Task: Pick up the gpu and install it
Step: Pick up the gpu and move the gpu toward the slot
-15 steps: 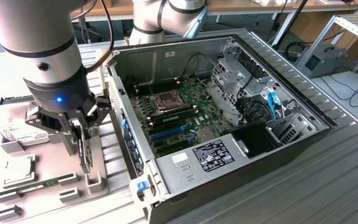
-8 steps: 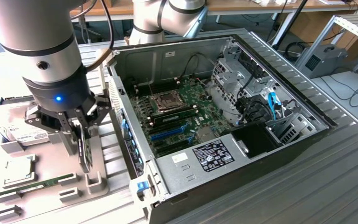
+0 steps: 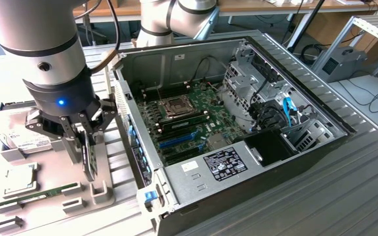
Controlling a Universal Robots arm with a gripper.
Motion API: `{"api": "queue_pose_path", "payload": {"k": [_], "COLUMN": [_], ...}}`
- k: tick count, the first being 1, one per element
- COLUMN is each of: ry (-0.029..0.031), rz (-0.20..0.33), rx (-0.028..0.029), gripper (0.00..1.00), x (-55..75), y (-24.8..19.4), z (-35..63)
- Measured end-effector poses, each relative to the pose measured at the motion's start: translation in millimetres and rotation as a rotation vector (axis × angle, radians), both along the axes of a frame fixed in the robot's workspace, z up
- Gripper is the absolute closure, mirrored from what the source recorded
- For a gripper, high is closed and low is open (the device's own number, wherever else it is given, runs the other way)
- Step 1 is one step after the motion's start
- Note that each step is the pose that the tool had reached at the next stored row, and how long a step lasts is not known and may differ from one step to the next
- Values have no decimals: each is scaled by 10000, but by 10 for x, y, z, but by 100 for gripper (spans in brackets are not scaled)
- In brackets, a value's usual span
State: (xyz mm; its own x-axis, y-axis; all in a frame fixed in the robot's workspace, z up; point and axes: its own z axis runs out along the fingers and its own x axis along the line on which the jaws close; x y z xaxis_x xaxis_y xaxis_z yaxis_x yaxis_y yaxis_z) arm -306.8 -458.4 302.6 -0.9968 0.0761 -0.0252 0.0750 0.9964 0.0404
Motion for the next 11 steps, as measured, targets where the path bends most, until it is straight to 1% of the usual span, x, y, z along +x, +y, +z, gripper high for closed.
{"api": "queue_pose_path", "payload": {"k": [11], "ry": [0], "rz": [0], "rx": [-6], "gripper": [74], "x": [0], "y": [0], "z": [35]}}
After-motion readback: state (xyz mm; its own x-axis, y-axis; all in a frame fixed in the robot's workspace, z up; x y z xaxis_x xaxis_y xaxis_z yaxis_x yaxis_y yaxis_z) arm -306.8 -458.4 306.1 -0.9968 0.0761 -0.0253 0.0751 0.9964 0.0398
